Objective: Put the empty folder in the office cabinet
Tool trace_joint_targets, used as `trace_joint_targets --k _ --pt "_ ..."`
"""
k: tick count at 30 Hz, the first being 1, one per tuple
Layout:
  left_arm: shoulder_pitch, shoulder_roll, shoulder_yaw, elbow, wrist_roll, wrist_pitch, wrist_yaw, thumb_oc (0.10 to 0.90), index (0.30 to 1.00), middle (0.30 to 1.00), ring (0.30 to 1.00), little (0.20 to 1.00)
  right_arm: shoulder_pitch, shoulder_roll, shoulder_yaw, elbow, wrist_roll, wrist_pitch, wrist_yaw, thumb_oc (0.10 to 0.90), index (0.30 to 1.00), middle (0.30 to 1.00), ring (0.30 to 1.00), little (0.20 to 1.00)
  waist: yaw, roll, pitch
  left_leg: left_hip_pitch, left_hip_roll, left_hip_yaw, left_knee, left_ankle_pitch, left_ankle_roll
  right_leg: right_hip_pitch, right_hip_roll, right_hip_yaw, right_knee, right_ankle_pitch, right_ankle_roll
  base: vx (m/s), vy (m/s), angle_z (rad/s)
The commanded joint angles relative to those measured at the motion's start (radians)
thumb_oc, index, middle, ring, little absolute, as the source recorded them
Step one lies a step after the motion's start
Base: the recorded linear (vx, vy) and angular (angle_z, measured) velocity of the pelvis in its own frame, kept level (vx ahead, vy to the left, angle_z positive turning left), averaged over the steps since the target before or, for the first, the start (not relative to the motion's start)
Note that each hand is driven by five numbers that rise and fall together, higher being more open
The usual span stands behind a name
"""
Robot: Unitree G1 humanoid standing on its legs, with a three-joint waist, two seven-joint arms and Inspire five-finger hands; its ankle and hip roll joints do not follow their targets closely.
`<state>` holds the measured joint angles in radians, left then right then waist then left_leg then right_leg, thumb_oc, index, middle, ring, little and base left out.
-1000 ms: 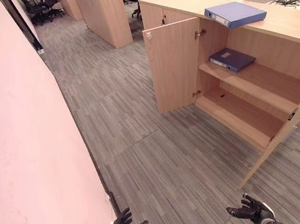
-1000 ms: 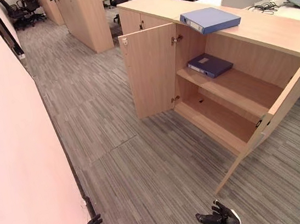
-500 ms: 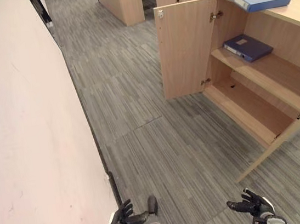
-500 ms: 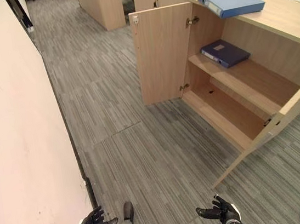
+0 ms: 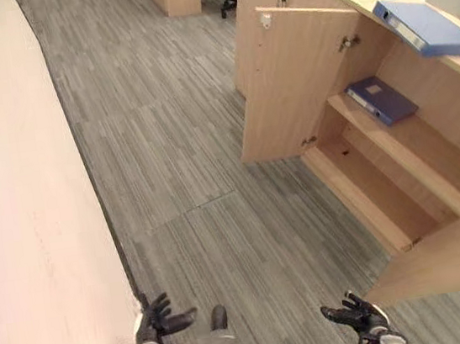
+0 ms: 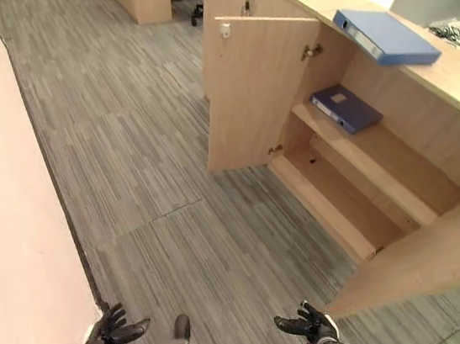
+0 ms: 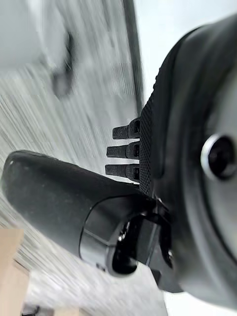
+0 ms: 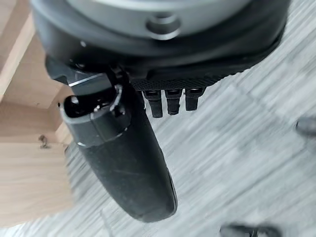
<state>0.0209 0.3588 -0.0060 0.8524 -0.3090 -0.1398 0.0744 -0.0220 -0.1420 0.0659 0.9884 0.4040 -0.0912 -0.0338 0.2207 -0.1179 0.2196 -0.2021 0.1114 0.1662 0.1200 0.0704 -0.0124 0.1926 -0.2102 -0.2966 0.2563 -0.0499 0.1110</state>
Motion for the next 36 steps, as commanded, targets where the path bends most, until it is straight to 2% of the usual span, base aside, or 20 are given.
trace_joint_targets --k 1,2,3,5,6,8,9,10,13,18,19,22,23,24,26,27,29,33,34,36 --pt "0.055 0.047 -0.046 -0.088 0.005 -0.040 -0.010 0.800 0.900 0.900 0.900 0.900 -0.050 -0.082 -0.012 -0.050 0.021 -0.041 -0.013 0.800 0.900 0.900 0.900 0.900 0.014 -0.004 -0.062 -0.043 0.090 -0.023 -0.084 0.079 -0.059 0.030 0.041 -0.019 0.094 0.001 0.094 0.33 0.506 0.04" --pt "0.057 0.064 -0.048 -0.088 0.015 -0.038 -0.012 0.800 0.900 0.900 0.900 0.900 -0.060 -0.071 -0.010 -0.053 0.016 -0.036 -0.008 0.800 0.900 0.900 0.900 0.900 0.012 -0.014 -0.066 0.001 0.076 0.006 -0.090 0.033 -0.031 -0.005 0.003 -0.051 0.182 0.098 0.133 0.18 0.267 -0.08" --pt "0.057 0.064 -0.048 -0.088 0.015 -0.038 -0.012 0.800 0.900 0.900 0.900 0.900 -0.060 -0.071 -0.010 -0.053 0.016 -0.036 -0.008 0.800 0.900 0.900 0.900 0.900 0.013 -0.014 -0.066 0.001 0.075 0.007 -0.090 0.033 -0.030 -0.005 0.002 -0.051 0.183 0.097 0.133 0.29 0.405 -0.19" --pt "0.065 0.076 -0.047 -0.088 0.023 -0.031 -0.013 0.800 0.900 0.900 0.900 0.900 -0.059 -0.061 -0.003 -0.055 0.007 -0.031 -0.001 0.800 0.900 0.900 0.900 0.900 0.015 -0.014 -0.058 0.072 0.061 0.031 -0.098 -0.027 -0.011 -0.035 -0.051 -0.127 0.299 0.174 0.151 0.30 0.309 -0.19" --pt "0.078 0.079 -0.035 -0.083 0.032 -0.025 -0.012 0.800 0.900 0.900 0.900 0.900 -0.051 -0.056 0.005 -0.057 -0.008 -0.028 0.005 0.800 0.900 0.900 0.900 0.900 0.016 0.002 -0.047 0.141 0.067 0.059 -0.129 -0.053 0.005 -0.067 -0.078 -0.205 0.391 0.221 0.151 0.28 0.259 -0.16" --pt "0.075 0.075 -0.032 -0.084 0.034 -0.025 -0.011 0.800 0.900 0.900 0.900 0.900 -0.052 -0.055 0.010 -0.061 -0.016 -0.023 0.012 0.800 0.900 0.900 0.900 0.900 0.007 0.017 -0.034 0.196 0.053 0.051 -0.172 -0.058 0.009 -0.133 -0.048 -0.199 0.427 0.175 0.151 0.32 0.285 -0.04" --pt "0.072 0.068 -0.033 -0.080 0.035 -0.025 -0.010 0.800 0.900 0.900 0.900 0.900 -0.051 -0.057 0.012 -0.063 -0.017 -0.023 0.014 0.800 0.900 0.900 0.900 0.900 -0.001 0.022 -0.026 0.221 0.044 0.048 -0.189 -0.061 0.006 -0.175 -0.021 -0.206 0.403 0.139 0.151 0.25 0.236 0.12" --pt "0.071 0.067 -0.032 -0.080 0.035 -0.026 -0.010 0.800 0.900 0.900 0.900 0.900 -0.052 -0.057 0.012 -0.064 -0.017 -0.023 0.014 0.800 0.900 0.900 0.900 0.900 0.001 0.028 -0.025 0.212 0.051 0.055 -0.185 -0.048 0.010 -0.177 -0.016 -0.214 0.396 0.151 0.151 0.25 0.106 0.20" --pt "0.079 0.059 -0.024 -0.081 0.044 -0.016 -0.019 0.800 0.900 0.900 0.900 0.900 -0.035 -0.066 0.015 -0.068 -0.022 -0.021 0.011 0.800 0.900 0.900 0.900 0.900 0.008 0.005 -0.008 0.278 0.017 0.074 -0.192 -0.099 -0.008 -0.196 -0.011 -0.319 0.156 0.055 0.148 0.24 0.048 0.03" --pt "0.081 0.044 -0.034 -0.068 0.061 -0.016 -0.026 0.800 0.900 0.900 0.900 0.900 -0.037 -0.081 0.014 -0.055 -0.015 -0.024 0.003 0.800 0.900 0.900 0.900 0.900 0.012 0.011 -0.006 0.317 -0.004 0.072 -0.190 -0.126 -0.012 -0.227 0.045 -0.262 -0.053 0.046 0.110 0.16 0.022 -0.29" --pt "0.082 0.028 -0.033 -0.048 0.064 -0.016 -0.028 0.800 0.900 0.900 0.900 0.900 -0.036 -0.085 -0.001 -0.047 0.000 -0.028 -0.004 0.800 0.900 0.900 0.900 0.900 -0.005 0.028 -0.013 0.349 -0.007 0.064 -0.197 -0.147 -0.022 -0.252 0.051 -0.225 -0.163 0.071 0.106 0.25 -0.039 -0.35" --pt "0.097 0.015 -0.033 -0.060 0.085 -0.024 -0.034 0.800 0.900 0.900 0.900 0.900 -0.032 -0.087 -0.024 -0.064 0.008 -0.029 -0.011 0.800 0.900 0.900 0.900 0.900 -0.034 0.093 -0.011 0.394 0.028 0.069 -0.190 -0.184 -0.032 -0.313 -0.032 -0.198 -0.254 0.145 0.127 0.33 -0.096 -0.26" --pt "0.098 0.014 -0.033 -0.061 0.086 -0.023 -0.034 0.800 0.900 0.900 0.900 0.900 -0.032 -0.087 -0.024 -0.064 0.007 -0.029 -0.011 0.800 0.900 0.900 0.900 0.900 -0.033 0.094 -0.012 0.394 0.029 0.070 -0.190 -0.185 -0.032 -0.313 -0.031 -0.197 -0.255 0.145 0.127 0.30 -0.083 -0.25" --pt "0.106 0.016 -0.035 -0.070 0.099 -0.028 -0.036 0.800 0.900 0.900 0.900 0.900 -0.028 -0.086 -0.034 -0.068 0.001 -0.023 -0.010 0.800 0.900 0.900 0.900 0.900 -0.048 0.121 -0.012 0.429 0.039 0.081 -0.190 -0.203 -0.039 -0.335 -0.091 -0.199 -0.281 0.179 0.138 0.33 -0.109 -0.28" --pt "0.114 0.017 -0.033 -0.065 0.113 -0.027 -0.041 0.800 0.900 0.900 0.900 0.900 -0.025 -0.084 -0.038 -0.062 -0.013 -0.014 -0.007 0.800 0.900 0.900 0.900 0.900 -0.058 0.133 -0.019 0.465 0.040 0.103 -0.189 -0.221 -0.049 -0.336 -0.143 -0.226 -0.306 0.214 0.147 0.37 -0.105 -0.29" --pt "0.116 0.016 -0.032 -0.065 0.113 -0.027 -0.041 0.800 0.900 0.900 0.900 0.900 -0.023 -0.084 -0.038 -0.063 -0.014 -0.014 -0.007 0.800 0.900 0.900 0.900 0.900 -0.057 0.137 -0.019 0.471 0.042 0.104 -0.191 -0.224 -0.049 -0.332 -0.140 -0.224 -0.308 0.214 0.148 0.47 -0.098 -0.46" --pt "0.131 0.007 -0.018 -0.023 0.121 -0.021 -0.046 0.800 0.900 0.900 0.900 0.900 -0.009 -0.085 -0.049 -0.036 -0.023 -0.003 -0.002 0.800 0.900 0.900 0.900 0.900 -0.073 0.122 -0.054 0.540 0.029 0.135 -0.194 -0.267 -0.076 -0.292 -0.161 -0.307 -0.324 0.279 0.151 0.73 -0.212 -0.85" --pt "0.122 -0.004 -0.028 -0.014 0.114 -0.022 -0.041 0.800 0.900 0.900 0.900 0.900 0.009 -0.097 -0.061 -0.032 -0.013 -0.008 0.000 0.800 0.900 0.900 0.900 0.900 -0.106 0.138 -0.068 0.544 0.101 0.128 -0.155 -0.268 -0.106 -0.299 -0.150 -0.331 -0.278 0.264 0.151 0.41 -0.214 -0.17" --pt "0.112 -0.010 -0.042 -0.022 0.106 -0.026 -0.043 0.800 0.900 0.900 0.900 0.900 0.016 -0.113 -0.058 -0.034 -0.010 -0.015 0.004 0.800 0.900 0.900 0.900 0.900 -0.130 0.161 -0.077 0.509 0.168 0.114 -0.091 -0.230 -0.130 -0.303 -0.122 -0.342 -0.260 0.227 0.133 0.45 -0.363 0.02" --pt "0.090 -0.014 -0.056 -0.030 0.098 -0.028 -0.047 0.800 0.900 0.900 0.900 0.900 0.011 -0.132 -0.043 -0.027 -0.013 -0.022 0.005 0.800 0.900 0.900 0.900 0.900 -0.143 0.186 -0.078 0.443 0.244 0.099 0.025 -0.113 -0.165 -0.279 -0.056 -0.357 -0.281 0.171 0.087 0.37 -0.382 0.13"
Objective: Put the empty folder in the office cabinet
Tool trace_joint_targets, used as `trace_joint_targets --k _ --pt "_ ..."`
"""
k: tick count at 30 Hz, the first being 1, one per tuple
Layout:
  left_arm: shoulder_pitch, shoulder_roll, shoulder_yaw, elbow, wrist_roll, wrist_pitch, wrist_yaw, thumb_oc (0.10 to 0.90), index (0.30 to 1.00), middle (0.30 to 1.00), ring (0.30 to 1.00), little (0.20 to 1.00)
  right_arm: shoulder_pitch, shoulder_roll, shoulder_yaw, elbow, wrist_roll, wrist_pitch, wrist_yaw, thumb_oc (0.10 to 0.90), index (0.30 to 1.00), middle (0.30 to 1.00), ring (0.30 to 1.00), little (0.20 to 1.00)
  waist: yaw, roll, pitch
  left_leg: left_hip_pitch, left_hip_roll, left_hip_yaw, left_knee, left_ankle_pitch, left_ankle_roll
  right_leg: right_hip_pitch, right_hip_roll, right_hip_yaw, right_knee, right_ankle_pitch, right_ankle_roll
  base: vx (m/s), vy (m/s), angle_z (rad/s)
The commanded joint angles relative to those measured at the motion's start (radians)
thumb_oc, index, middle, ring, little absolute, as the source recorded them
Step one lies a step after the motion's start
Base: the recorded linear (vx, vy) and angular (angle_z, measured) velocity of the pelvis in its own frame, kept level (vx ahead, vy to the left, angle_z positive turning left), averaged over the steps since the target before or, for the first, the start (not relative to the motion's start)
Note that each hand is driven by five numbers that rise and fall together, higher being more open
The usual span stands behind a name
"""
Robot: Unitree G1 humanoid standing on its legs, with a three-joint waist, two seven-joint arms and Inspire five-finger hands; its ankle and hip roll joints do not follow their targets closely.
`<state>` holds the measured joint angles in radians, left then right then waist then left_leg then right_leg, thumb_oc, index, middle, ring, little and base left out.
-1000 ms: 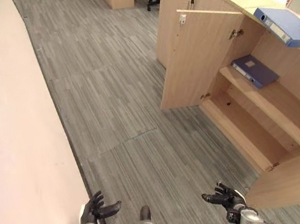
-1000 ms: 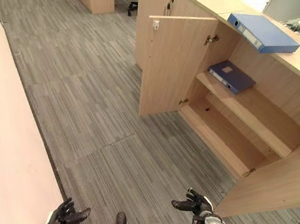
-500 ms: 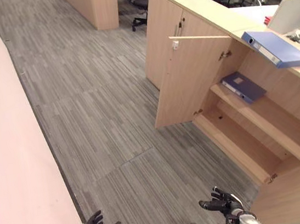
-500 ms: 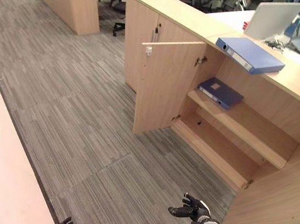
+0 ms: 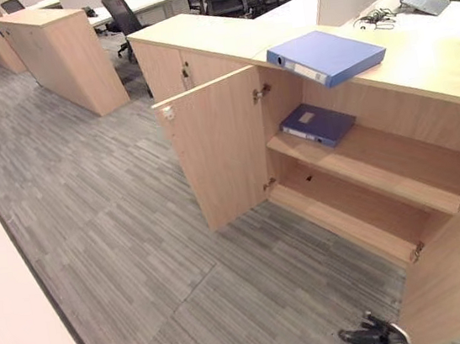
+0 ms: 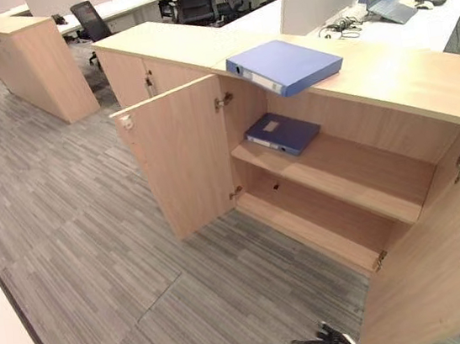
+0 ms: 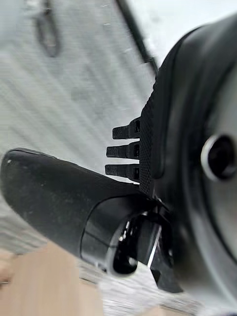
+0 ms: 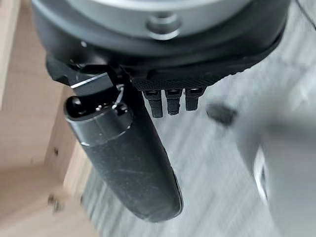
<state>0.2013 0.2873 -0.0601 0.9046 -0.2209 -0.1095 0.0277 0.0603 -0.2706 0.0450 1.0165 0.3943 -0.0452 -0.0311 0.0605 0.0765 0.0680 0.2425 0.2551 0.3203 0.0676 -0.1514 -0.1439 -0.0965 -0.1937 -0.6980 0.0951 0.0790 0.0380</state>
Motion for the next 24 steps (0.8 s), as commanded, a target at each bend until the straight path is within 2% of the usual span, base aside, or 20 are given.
trace_joint_targets --k 1,2,4,5,6,8,9,10,11,14,16,17,18,19,20,21,24 --pt "-0.101 0.056 -0.009 -0.082 0.005 -0.056 -0.002 0.800 0.900 0.900 0.900 0.900 -0.074 -0.012 -0.012 -0.058 -0.004 -0.071 0.001 0.800 0.900 0.900 0.900 0.900 0.015 -0.007 0.077 -0.020 0.117 -0.066 0.127 0.166 -0.032 0.023 -0.045 0.057 -0.132 0.016 0.136 0.21 -0.254 0.13" --pt "-0.102 0.056 -0.009 -0.082 0.004 -0.056 -0.002 0.800 0.900 0.900 0.900 0.900 -0.074 -0.012 -0.012 -0.057 -0.004 -0.071 0.001 0.800 0.900 0.900 0.900 0.900 0.013 -0.004 0.077 -0.024 0.123 -0.070 0.131 0.168 -0.036 0.024 -0.039 0.054 -0.135 0.013 0.131 0.25 -0.229 -0.12" --pt "-0.121 0.056 -0.022 -0.095 -0.009 -0.057 -0.006 0.800 0.900 0.900 0.900 0.900 -0.073 -0.021 -0.004 -0.071 0.006 -0.077 -0.001 0.800 0.900 0.900 0.900 0.900 0.006 -0.007 0.082 -0.062 0.163 -0.094 0.245 0.283 -0.035 0.062 0.029 0.080 -0.171 -0.040 0.085 0.30 -0.293 -0.30" --pt "-0.121 0.055 -0.028 -0.108 -0.014 -0.058 -0.007 0.800 0.900 0.900 0.900 0.900 -0.068 -0.024 0.000 -0.080 0.007 -0.078 0.002 0.800 0.900 0.900 0.900 0.900 0.000 -0.015 0.083 -0.074 0.172 -0.088 0.293 0.307 -0.023 0.079 0.044 0.092 -0.177 -0.065 0.063 0.49 -0.389 -0.28" --pt "-0.124 0.052 -0.033 -0.119 -0.020 -0.058 -0.012 0.800 0.900 0.900 0.900 0.900 -0.068 -0.033 0.013 -0.083 -0.001 -0.074 0.008 0.800 0.900 0.900 0.900 0.900 0.000 -0.026 0.092 -0.100 0.174 -0.090 0.400 0.321 -0.013 0.112 0.076 0.111 -0.181 -0.110 0.029 0.50 -0.356 -0.12" --pt "-0.147 0.046 -0.033 -0.102 -0.029 -0.055 -0.002 0.800 0.900 0.900 0.900 0.900 -0.079 -0.039 0.026 -0.068 -0.014 -0.063 0.009 0.800 0.900 0.900 0.900 0.900 0.013 -0.048 0.107 -0.182 0.143 -0.113 0.474 0.267 0.004 0.142 0.082 0.141 -0.182 -0.138 0.022 0.34 -0.206 -0.47" --pt "-0.148 0.047 -0.033 -0.101 -0.029 -0.055 -0.002 0.800 0.900 0.900 0.900 0.900 -0.080 -0.039 0.025 -0.068 -0.014 -0.063 0.009 0.800 0.900 0.900 0.900 0.900 0.012 -0.048 0.108 -0.186 0.143 -0.114 0.479 0.263 0.005 0.141 0.082 0.141 -0.182 -0.138 0.022 0.19 -0.055 -0.78" --pt "-0.155 0.043 -0.034 -0.098 -0.035 -0.055 -0.001 0.800 0.900 0.900 0.900 0.900 -0.087 -0.042 0.031 -0.062 -0.019 -0.059 0.011 0.800 0.900 0.900 0.900 0.900 0.021 -0.058 0.115 -0.237 0.119 -0.131 0.489 0.222 0.013 0.156 0.084 0.157 -0.182 -0.152 0.023 0.29 -0.017 -0.77" --pt "-0.156 0.039 -0.041 -0.111 -0.041 -0.054 -0.004 0.800 0.900 0.900 0.900 0.900 -0.094 -0.044 0.035 -0.053 -0.020 -0.056 0.011 0.800 0.900 0.900 0.900 0.900 0.040 -0.073 0.129 -0.320 0.088 -0.150 0.441 0.161 0.026 0.193 0.088 0.192 -0.182 -0.167 0.029 0.38 -0.001 -0.47" --pt "-0.147 0.042 -0.053 -0.132 -0.036 -0.053 -0.010 0.800 0.900 0.900 0.900 0.900 -0.091 -0.049 0.039 -0.056 -0.020 -0.063 0.011 0.800 0.900 0.900 0.900 0.900 0.062 -0.080 0.150 -0.382 0.035 -0.187 0.274 0.133 0.027 0.241 0.094 0.234 -0.182 -0.187 0.036 0.32 0.066 -0.72" --pt "-0.144 0.042 -0.057 -0.130 -0.036 -0.051 -0.009 0.800 0.900 0.900 0.900 0.900 -0.091 -0.049 0.045 -0.054 -0.021 -0.065 0.011 0.800 0.900 0.900 0.900 0.900 0.078 -0.070 0.157 -0.387 -0.018 -0.281 0.090 0.196 0.010 0.279 0.117 0.271 -0.182 -0.205 0.036 0.29 0.090 -0.69" --pt "-0.144 0.041 -0.058 -0.130 -0.036 -0.051 -0.009 0.800 0.900 0.900 0.900 0.900 -0.091 -0.050 0.045 -0.054 -0.021 -0.065 0.011 0.800 0.900 0.900 0.900 0.900 0.077 -0.071 0.159 -0.381 -0.019 -0.281 0.081 0.201 0.009 0.282 0.117 0.270 -0.182 -0.207 0.035 0.20 0.102 -0.50" --pt "-0.147 0.039 -0.062 -0.124 -0.035 -0.052 -0.007 0.800 0.900 0.900 0.900 0.900 -0.095 -0.049 0.046 -0.050 -0.024 -0.067 0.007 0.800 0.900 0.900 0.900 0.900 0.081 -0.060 0.162 -0.402 -0.036 -0.332 0.004 0.260 0.010 0.292 0.126 0.279 -0.182 -0.201 0.033 0.30 0.157 -0.64" --pt "-0.149 0.035 -0.063 -0.114 -0.040 -0.055 -0.003 0.800 0.900 0.900 0.900 0.900 -0.097 -0.047 0.049 -0.043 -0.025 -0.070 0.003 0.800 0.900 0.900 0.900 0.900 0.088 -0.047 0.169 -0.427 -0.056 -0.412 -0.099 0.287 0.001 0.321 0.144 0.322 -0.168 -0.234 0.023 0.30 0.162 -0.48" --pt "-0.149 0.035 -0.063 -0.114 -0.040 -0.055 -0.003 0.800 0.900 0.900 0.900 0.900 -0.097 -0.047 0.049 -0.043 -0.025 -0.071 0.003 0.800 0.900 0.900 0.900 0.900 0.088 -0.047 0.170 -0.424 -0.056 -0.411 -0.101 0.288 0.001 0.322 0.144 0.322 -0.168 -0.235 0.023 0.44 0.171 -0.53" --pt "-0.155 0.028 -0.060 -0.093 -0.051 -0.057 0.002 0.800 0.900 0.900 0.900 0.900 -0.100 -0.044 0.051 -0.038 -0.024 -0.074 0.000 0.800 0.900 0.900 0.900 0.900 0.090 -0.037 0.175 -0.472 -0.064 -0.462 -0.148 0.303 -0.011 0.341 0.162 0.362 -0.153 -0.267 0.014 0.31 0.131 -0.43" --pt "-0.152 0.024 -0.054 -0.080 -0.058 -0.056 0.005 0.800 0.900 0.900 0.900 0.900 -0.100 -0.042 0.056 -0.036 -0.029 -0.071 0.001 0.800 0.900 0.900 0.900 0.900 0.092 -0.032 0.180 -0.502 -0.068 -0.466 -0.155 0.308 -0.015 0.365 0.174 0.397 -0.142 -0.294 0.011 0.27 0.146 -0.47"
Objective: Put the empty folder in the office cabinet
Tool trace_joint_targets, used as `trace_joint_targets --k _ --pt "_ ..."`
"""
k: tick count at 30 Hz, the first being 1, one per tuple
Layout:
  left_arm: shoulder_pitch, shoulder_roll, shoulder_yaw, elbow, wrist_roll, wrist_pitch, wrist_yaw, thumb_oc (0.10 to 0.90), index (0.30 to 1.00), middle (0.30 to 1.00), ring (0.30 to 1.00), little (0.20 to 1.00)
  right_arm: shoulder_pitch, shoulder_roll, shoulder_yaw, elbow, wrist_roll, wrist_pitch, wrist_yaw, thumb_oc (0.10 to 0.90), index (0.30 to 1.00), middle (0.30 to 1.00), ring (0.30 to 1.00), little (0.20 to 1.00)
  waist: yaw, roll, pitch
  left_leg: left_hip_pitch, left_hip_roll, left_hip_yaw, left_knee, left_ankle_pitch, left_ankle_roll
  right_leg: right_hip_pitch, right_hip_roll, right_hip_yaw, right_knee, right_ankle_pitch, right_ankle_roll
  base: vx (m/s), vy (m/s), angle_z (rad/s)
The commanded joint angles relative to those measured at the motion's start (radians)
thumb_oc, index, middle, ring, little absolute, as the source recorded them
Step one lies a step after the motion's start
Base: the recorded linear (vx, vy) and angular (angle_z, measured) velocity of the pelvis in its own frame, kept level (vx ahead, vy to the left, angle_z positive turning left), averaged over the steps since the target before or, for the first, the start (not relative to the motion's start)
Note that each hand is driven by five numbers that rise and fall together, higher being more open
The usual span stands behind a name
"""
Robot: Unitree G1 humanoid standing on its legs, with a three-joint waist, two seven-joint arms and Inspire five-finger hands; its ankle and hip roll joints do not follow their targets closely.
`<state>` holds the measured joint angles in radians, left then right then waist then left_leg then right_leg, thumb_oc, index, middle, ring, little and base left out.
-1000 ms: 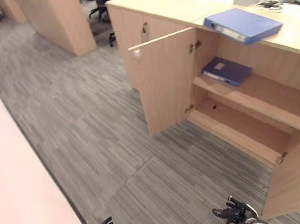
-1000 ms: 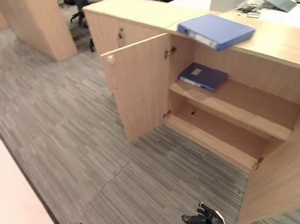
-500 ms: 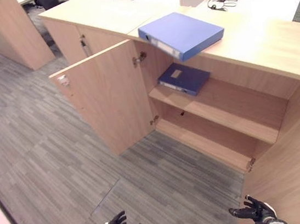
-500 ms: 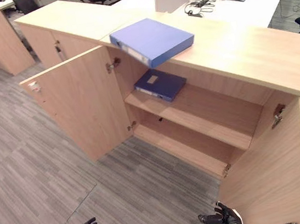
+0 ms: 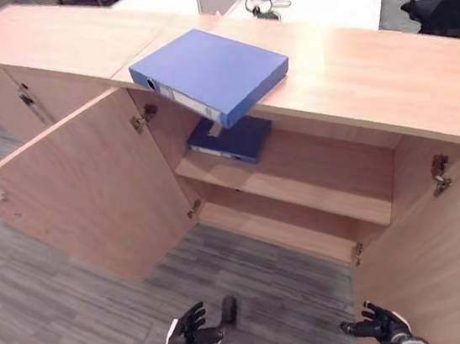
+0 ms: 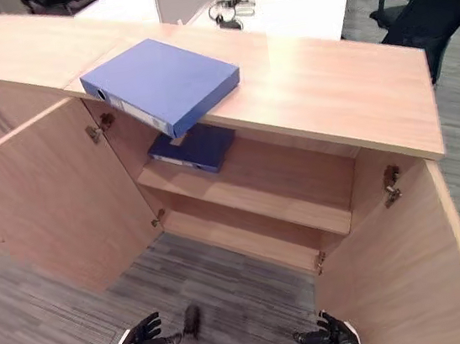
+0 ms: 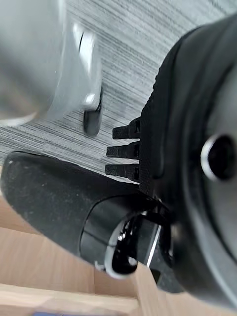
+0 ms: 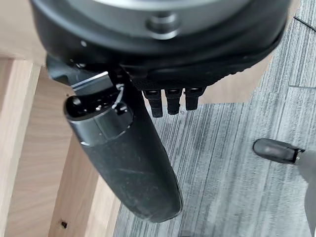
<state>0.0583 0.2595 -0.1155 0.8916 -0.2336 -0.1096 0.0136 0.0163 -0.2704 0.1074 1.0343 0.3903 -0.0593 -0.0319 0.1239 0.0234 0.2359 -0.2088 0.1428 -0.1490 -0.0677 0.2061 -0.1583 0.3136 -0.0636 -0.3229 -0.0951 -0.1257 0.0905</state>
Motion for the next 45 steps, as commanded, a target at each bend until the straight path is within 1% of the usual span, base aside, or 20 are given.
trace_joint_targets --k 1,4,5,6,7,8,9,10,12,15,16,17,18,19,21,22,23,24,26,45 --pt "-0.005 0.053 0.010 -0.060 -0.049 -0.054 0.019 0.800 0.900 0.900 0.900 0.900 -0.055 -0.037 -0.002 -0.053 -0.030 -0.055 0.004 0.800 0.900 0.900 0.900 0.900 0.036 0.022 0.009 -0.058 0.041 0.002 -0.014 -0.038 0.001 -0.026 0.049 0.050 0.056 -0.109 -0.039 0.30 0.198 -0.62" --pt "0.006 0.052 0.014 -0.044 -0.044 -0.052 0.017 0.800 0.900 0.900 0.900 0.900 -0.049 -0.033 0.004 -0.048 -0.039 -0.052 0.013 0.800 0.900 0.900 0.900 0.900 0.047 0.021 -0.005 -0.040 0.037 -0.007 -0.010 -0.049 0.011 -0.007 0.049 0.079 0.052 -0.122 -0.026 0.28 0.241 -0.50" --pt "0.005 0.054 0.014 -0.042 -0.042 -0.052 0.016 0.800 0.900 0.900 0.900 0.900 -0.043 -0.028 0.005 -0.051 -0.045 -0.052 0.014 0.800 0.900 0.900 0.900 0.900 0.048 0.024 -0.007 -0.035 0.039 -0.019 0.003 -0.029 0.010 -0.001 0.048 0.088 0.053 -0.128 -0.023 0.25 0.296 -0.22" --pt "0.005 0.065 0.015 -0.043 -0.039 -0.051 0.015 0.800 0.900 0.900 0.900 0.900 -0.041 -0.020 0.012 -0.044 -0.059 -0.052 0.015 0.800 0.900 0.900 0.900 0.900 0.052 0.006 -0.022 -0.029 0.031 -0.045 0.006 -0.015 0.014 -0.012 0.035 0.119 0.065 -0.131 -0.010 0.25 0.297 -0.27" --pt "0.005 0.065 0.016 -0.043 -0.039 -0.051 0.015 0.800 0.900 0.900 0.900 0.900 -0.041 -0.019 0.012 -0.044 -0.059 -0.052 0.015 0.800 0.900 0.900 0.900 0.900 0.053 0.005 -0.022 -0.029 0.031 -0.044 0.006 -0.016 0.014 -0.014 0.035 0.120 0.066 -0.132 -0.010 0.31 0.402 -0.44" --pt "0.000 0.081 0.015 -0.043 -0.036 -0.050 0.016 0.800 0.900 0.900 0.900 0.900 -0.044 -0.007 0.016 -0.036 -0.063 -0.048 0.015 0.800 0.900 0.900 0.900 0.900 0.060 -0.015 -0.030 -0.026 0.019 -0.040 0.021 -0.013 0.035 -0.036 0.017 0.135 0.118 -0.129 0.006 0.15 0.202 -0.38" --pt "0.000 0.081 0.015 -0.043 -0.036 -0.050 0.016 0.800 0.900 0.900 0.900 0.900 -0.045 -0.007 0.016 -0.035 -0.063 -0.048 0.015 0.800 0.900 0.900 0.900 0.900 0.061 -0.016 -0.030 -0.026 0.018 -0.039 0.022 -0.014 0.035 -0.037 0.016 0.136 0.119 -0.129 0.006 0.32 0.466 -0.39" --pt "-0.007 0.096 0.014 -0.029 -0.023 -0.048 0.015 0.800 0.900 0.900 0.900 0.900 -0.051 0.009 0.018 -0.024 -0.064 -0.047 0.014 0.800 0.900 0.900 0.900 0.900 0.060 -0.039 -0.041 -0.014 -0.003 -0.016 0.039 -0.032 0.065 -0.066 -0.009 0.143 0.177 -0.108 0.034 0.17 0.268 -0.30" --pt "-0.011 0.101 0.013 -0.023 -0.017 -0.046 0.018 0.800 0.900 0.900 0.900 0.900 -0.055 0.018 0.017 -0.019 -0.063 -0.045 0.014 0.800 0.900 0.900 0.900 0.900 0.060 -0.047 -0.049 -0.004 -0.014 -0.005 0.042 -0.046 0.079 -0.089 -0.023 0.143 0.214 -0.090 0.048 0.17 0.309 -0.25" --pt "-0.016 0.123 0.001 -0.065 -0.013 -0.047 0.011 0.800 0.900 0.900 0.900 0.900 -0.064 0.033 0.024 -0.026 -0.061 -0.039 0.019 0.800 0.900 0.900 0.900 0.900 0.053 -0.062 -0.067 0.025 -0.059 0.023 0.046 -0.098 0.136 -0.183 -0.060 0.139 0.382 0.029 0.104 0.22 0.499 -0.46" --pt "-0.010 0.133 0.000 -0.080 -0.004 -0.045 0.011 0.800 0.900 0.900 0.900 0.900 -0.070 0.039 0.026 -0.038 -0.068 -0.034 0.021 0.800 0.900 0.900 0.900 0.900 0.056 -0.067 -0.060 0.062 -0.083 0.052 0.044 -0.132 0.166 -0.231 -0.103 0.104 0.515 0.133 0.133 0.34 0.749 -0.36" --pt "-0.005 0.142 0.000 -0.083 -0.002 -0.040 0.010 0.800 0.900 0.900 0.900 0.900 -0.074 0.046 0.020 -0.046 -0.065 -0.031 0.021 0.800 0.900 0.900 0.900 0.900 0.055 -0.054 -0.054 0.092 -0.094 0.070 0.044 -0.155 0.188 -0.257 -0.133 0.031 0.611 0.212 0.157 0.28 0.624 -0.45" --pt "-0.004 0.146 0.006 -0.075 0.005 -0.039 0.015 0.800 0.900 0.900 0.900 0.900 -0.076 0.048 0.017 -0.053 -0.062 -0.033 0.018 0.800 0.900 0.900 0.900 0.900 0.053 -0.041 -0.047 0.129 -0.094 0.085 0.030 -0.165 0.197 -0.276 -0.136 0.009 0.674 0.230 0.165 0.29 0.541 -0.36" --pt "-0.001 0.138 0.013 -0.059 0.008 -0.039 0.018 0.800 0.900 0.900 0.900 0.900 -0.082 0.050 0.012 -0.054 -0.061 -0.036 0.019 0.800 0.900 0.900 0.900 0.900 0.042 -0.017 -0.040 0.190 -0.100 0.085 -0.001 -0.175 0.205 -0.343 -0.104 0.021 0.737 0.232 0.168 0.24 0.392 -0.33" --pt "-0.007 0.130 0.014 -0.047 0.014 -0.043 0.018 0.800 0.900 0.900 0.900 0.900 -0.081 0.050 0.017 -0.061 -0.064 -0.038 0.017 0.800 0.900 0.900 0.900 0.900 0.036 -0.019 -0.031 0.228 -0.119 0.086 -0.018 -0.187 0.201 -0.379 -0.094 -0.007 0.661 0.181 0.164 0.23 0.210 -0.25" --pt "-0.008 0.130 0.014 -0.045 0.017 -0.043 0.016 0.800 0.900 0.900 0.900 0.900 -0.074 0.049 0.021 -0.070 -0.064 -0.038 0.018 0.800 0.900 0.900 0.900 0.900 0.035 -0.028 -0.024 0.244 -0.128 0.089 -0.017 -0.201 0.196 -0.351 -0.104 -0.041 0.567 0.151 0.152 0.24 0.009 0.17" --pt "-0.007 0.137 0.011 -0.050 0.025 -0.041 0.009 0.800 0.900 0.900 0.900 0.900 -0.070 0.046 0.021 -0.076 -0.062 -0.039 0.015 0.800 0.900 0.900 0.900 0.900 0.048 -0.046 -0.021 0.251 -0.128 0.109 -0.012 -0.222 0.182 -0.337 -0.126 -0.109 0.367 0.102 0.105 0.21 -0.052 0.33" --pt "-0.006 0.137 0.012 -0.047 0.033 -0.043 0.001 0.800 0.900 0.900 0.900 0.900 -0.075 0.042 0.031 -0.063 -0.065 -0.039 0.013 0.800 0.900 0.900 0.900 0.900 0.066 -0.053 -0.019 0.261 -0.127 0.122 -0.007 -0.236 0.178 -0.310 -0.123 -0.101 0.251 0.115 0.103 0.16 -0.044 0.35" --pt "-0.004 0.117 0.006 -0.035 0.037 -0.049 -0.001 0.800 0.900 0.900 0.900 0.900 -0.063 0.032 0.032 -0.046 -0.074 -0.037 0.017 0.800 0.900 0.900 0.900 0.900 0.061 -0.053 -0.040 0.258 -0.136 0.118 -0.007 -0.238 0.178 -0.288 -0.105 -0.057 0.192 0.119 0.098 0.14 0.004 -0.38" --pt "0.035 0.067 -0.018 -0.075 0.040 -0.051 -0.012 0.800 0.900 0.900 0.900 0.900 -0.019 0.004 0.045 -0.057 -0.090 -0.032 0.029 0.800 0.900 0.900 0.900 0.900 0.038 -0.027 -0.093 0.295 -0.122 0.114 -0.020 -0.257 0.140 -0.164 -0.087 -0.077 0.038 0.097 0.071 0.06 -0.023 -0.10"
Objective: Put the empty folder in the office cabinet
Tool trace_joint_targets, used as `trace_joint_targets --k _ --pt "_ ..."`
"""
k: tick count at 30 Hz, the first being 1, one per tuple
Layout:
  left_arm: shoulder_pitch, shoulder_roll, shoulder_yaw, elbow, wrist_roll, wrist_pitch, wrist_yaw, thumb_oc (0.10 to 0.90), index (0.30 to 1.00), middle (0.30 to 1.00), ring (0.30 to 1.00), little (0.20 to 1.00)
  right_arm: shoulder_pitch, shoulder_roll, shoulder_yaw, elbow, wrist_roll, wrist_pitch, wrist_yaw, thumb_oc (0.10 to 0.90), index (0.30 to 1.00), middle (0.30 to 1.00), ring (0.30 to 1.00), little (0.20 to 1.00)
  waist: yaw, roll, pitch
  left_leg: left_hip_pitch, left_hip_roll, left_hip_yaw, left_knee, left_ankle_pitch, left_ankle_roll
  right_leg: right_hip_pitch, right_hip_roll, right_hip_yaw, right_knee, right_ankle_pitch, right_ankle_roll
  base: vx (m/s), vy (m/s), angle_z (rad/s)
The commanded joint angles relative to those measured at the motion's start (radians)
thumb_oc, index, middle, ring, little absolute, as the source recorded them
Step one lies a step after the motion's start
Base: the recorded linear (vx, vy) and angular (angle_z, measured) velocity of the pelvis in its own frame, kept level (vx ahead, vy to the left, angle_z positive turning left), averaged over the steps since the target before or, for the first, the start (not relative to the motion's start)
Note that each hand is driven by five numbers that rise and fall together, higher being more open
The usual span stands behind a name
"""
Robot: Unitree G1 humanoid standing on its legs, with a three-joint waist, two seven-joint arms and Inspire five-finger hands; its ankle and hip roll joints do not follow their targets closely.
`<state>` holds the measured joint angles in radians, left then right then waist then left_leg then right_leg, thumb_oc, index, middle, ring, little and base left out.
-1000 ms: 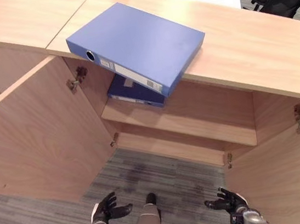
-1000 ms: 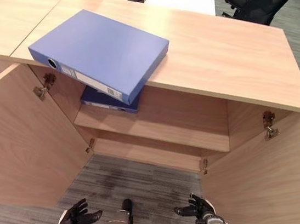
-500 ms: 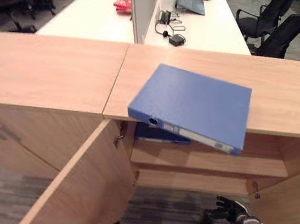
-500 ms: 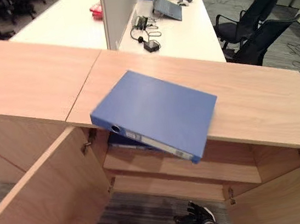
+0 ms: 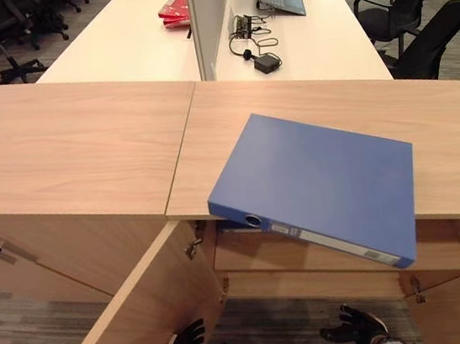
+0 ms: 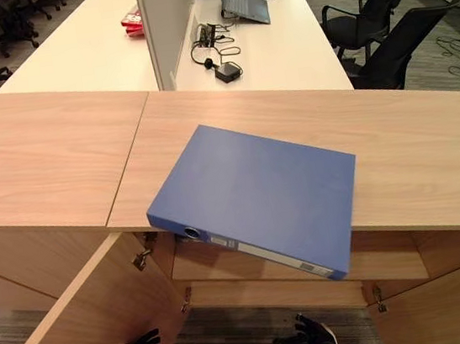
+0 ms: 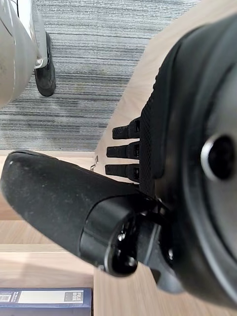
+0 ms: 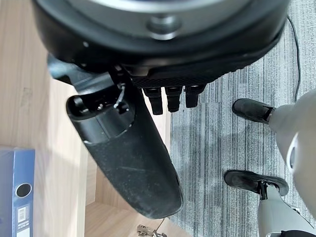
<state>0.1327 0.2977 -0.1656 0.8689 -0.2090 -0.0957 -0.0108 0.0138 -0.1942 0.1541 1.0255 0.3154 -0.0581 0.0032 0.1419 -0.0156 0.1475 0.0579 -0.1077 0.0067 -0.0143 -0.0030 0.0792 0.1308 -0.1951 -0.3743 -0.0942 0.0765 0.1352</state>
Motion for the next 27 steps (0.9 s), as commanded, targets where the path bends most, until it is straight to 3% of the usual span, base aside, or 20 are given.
trace_joint_targets --k 1,10,12,14,15,16,18,19,21,23,25,26,27 --pt "-0.039 0.028 0.032 -0.053 0.015 -0.065 0.013 0.800 0.900 0.900 0.900 0.900 -0.017 -0.072 -0.002 -0.049 -0.015 -0.033 -0.006 0.800 0.900 0.900 0.900 0.900 0.020 0.012 -0.005 0.028 0.129 -0.042 -0.073 -0.048 -0.097 0.019 0.045 -0.026 0.037 -0.105 0.026 0.02 -0.019 -0.03" --pt "-0.032 0.015 0.023 -0.043 0.019 -0.064 0.010 0.800 0.900 0.900 0.900 0.900 -0.019 -0.074 0.011 -0.057 -0.019 -0.035 -0.002 0.800 0.900 0.900 0.900 0.900 0.026 0.018 0.000 0.032 0.133 -0.036 -0.073 -0.047 -0.102 0.033 0.042 -0.028 0.022 -0.100 0.030 0.00 0.011 -0.04" --pt "-0.032 0.025 0.023 -0.059 0.018 -0.061 0.010 0.800 0.900 0.900 0.900 0.900 -0.027 -0.070 0.010 -0.070 -0.018 -0.035 -0.002 0.800 0.900 0.900 0.900 0.900 0.034 0.016 0.015 0.026 0.135 -0.025 -0.073 -0.045 -0.096 0.002 0.036 -0.035 0.081 -0.102 0.033 -0.10 0.055 -0.02" --pt "-0.034 0.041 0.028 -0.086 0.012 -0.053 0.010 0.800 0.900 0.900 0.900 0.900 -0.049 -0.067 0.009 -0.080 -0.024 -0.033 -0.004 0.800 0.900 0.900 0.900 0.900 0.056 0.028 0.047 0.011 0.154 0.007 -0.068 -0.038 -0.091 -0.083 0.016 -0.104 0.210 -0.097 0.051 -0.17 0.034 -0.17" --pt "-0.034 0.041 0.028 -0.086 0.012 -0.053 0.010 0.800 0.900 0.900 0.900 0.900 -0.049 -0.068 0.009 -0.080 -0.024 -0.033 -0.004 0.800 0.900 0.900 0.900 0.900 0.057 0.028 0.046 0.008 0.153 0.007 -0.068 -0.038 -0.090 -0.088 0.014 -0.103 0.216 -0.099 0.052 -0.13 0.023 -0.38" --pt "-0.035 0.047 0.030 -0.093 0.013 -0.054 0.008 0.800 0.900 0.900 0.900 0.900 -0.055 -0.070 0.012 -0.081 -0.024 -0.032 0.000 0.800 0.900 0.900 0.900 0.900 0.054 0.034 0.056 -0.002 0.159 0.013 -0.062 -0.034 -0.088 -0.113 0.011 -0.118 0.264 -0.103 0.073 -0.12 0.022 -0.44" --pt "-0.047 0.061 0.033 -0.096 0.014 -0.057 0.013 0.800 0.900 0.900 0.900 0.900 -0.068 -0.077 0.012 -0.098 -0.029 -0.036 0.003 0.800 0.900 0.900 0.900 0.900 0.042 0.043 0.080 -0.015 0.158 -0.002 -0.046 -0.030 -0.080 -0.154 0.013 -0.049 0.345 -0.107 0.103 -0.14 -0.039 -0.17" --pt "-0.051 0.070 0.033 -0.109 0.013 -0.059 0.014 0.800 0.900 0.900 0.900 0.900 -0.072 -0.079 0.001 -0.101 -0.022 -0.039 -0.005 0.800 0.900 0.900 0.900 0.900 0.046 0.056 0.078 -0.034 0.171 0.000 -0.041 -0.027 -0.080 -0.145 -0.034 -0.039 0.356 -0.093 0.097 -0.10 -0.163 0.10" --pt "-0.056 0.079 0.038 -0.105 0.005 -0.064 0.019 0.800 0.900 0.900 0.900 0.900 -0.066 -0.081 -0.009 -0.104 -0.016 -0.038 -0.004 0.800 0.900 0.900 0.900 0.900 0.055 0.059 0.070 -0.051 0.195 0.007 -0.039 -0.025 -0.094 -0.103 -0.109 -0.047 0.323 -0.069 0.077 -0.07 -0.198 0.06" --pt "-0.061 0.084 0.041 -0.104 -0.006 -0.065 0.025 0.800 0.900 0.900 0.900 0.900 -0.063 -0.082 -0.015 -0.104 -0.013 -0.037 -0.006 0.800 0.900 0.900 0.900 0.900 0.056 0.054 0.065 -0.061 0.201 -0.004 -0.039 -0.021 -0.102 -0.087 -0.138 -0.027 0.299 -0.051 0.067 -0.01 -0.200 -0.02" --pt "-0.078 0.084 0.049 -0.092 -0.017 -0.068 0.039 0.800 0.900 0.900 0.900 0.900 -0.068 -0.078 -0.014 -0.082 -0.010 -0.034 -0.010 0.800 0.900 0.900 0.900 0.900 0.064 0.031 0.042 -0.078 0.217 -0.011 -0.041 -0.008 -0.127 -0.053 -0.147 0.067 0.216 -0.020 0.083 0.02 -0.383 -0.04" --pt "-0.078 0.084 0.049 -0.092 -0.017 -0.068 0.039 0.800 0.900 0.900 0.900 0.900 -0.068 -0.078 -0.014 -0.082 -0.010 -0.035 -0.010 0.800 0.900 0.900 0.900 0.900 0.064 0.031 0.042 -0.078 0.217 -0.011 -0.042 -0.008 -0.128 -0.052 -0.146 0.067 0.214 -0.019 0.083 0.03 -0.530 0.05" --pt "-0.082 0.079 0.062 -0.072 -0.033 -0.071 0.048 0.800 0.900 0.900 0.900 0.900 -0.077 -0.074 -0.002 -0.077 -0.017 -0.031 -0.008 0.800 0.900 0.900 0.900 0.900 0.077 0.019 0.034 -0.086 0.250 0.001 -0.040 0.002 -0.157 -0.021 -0.140 0.038 0.149 -0.030 0.094 0.01 -0.288 0.12"
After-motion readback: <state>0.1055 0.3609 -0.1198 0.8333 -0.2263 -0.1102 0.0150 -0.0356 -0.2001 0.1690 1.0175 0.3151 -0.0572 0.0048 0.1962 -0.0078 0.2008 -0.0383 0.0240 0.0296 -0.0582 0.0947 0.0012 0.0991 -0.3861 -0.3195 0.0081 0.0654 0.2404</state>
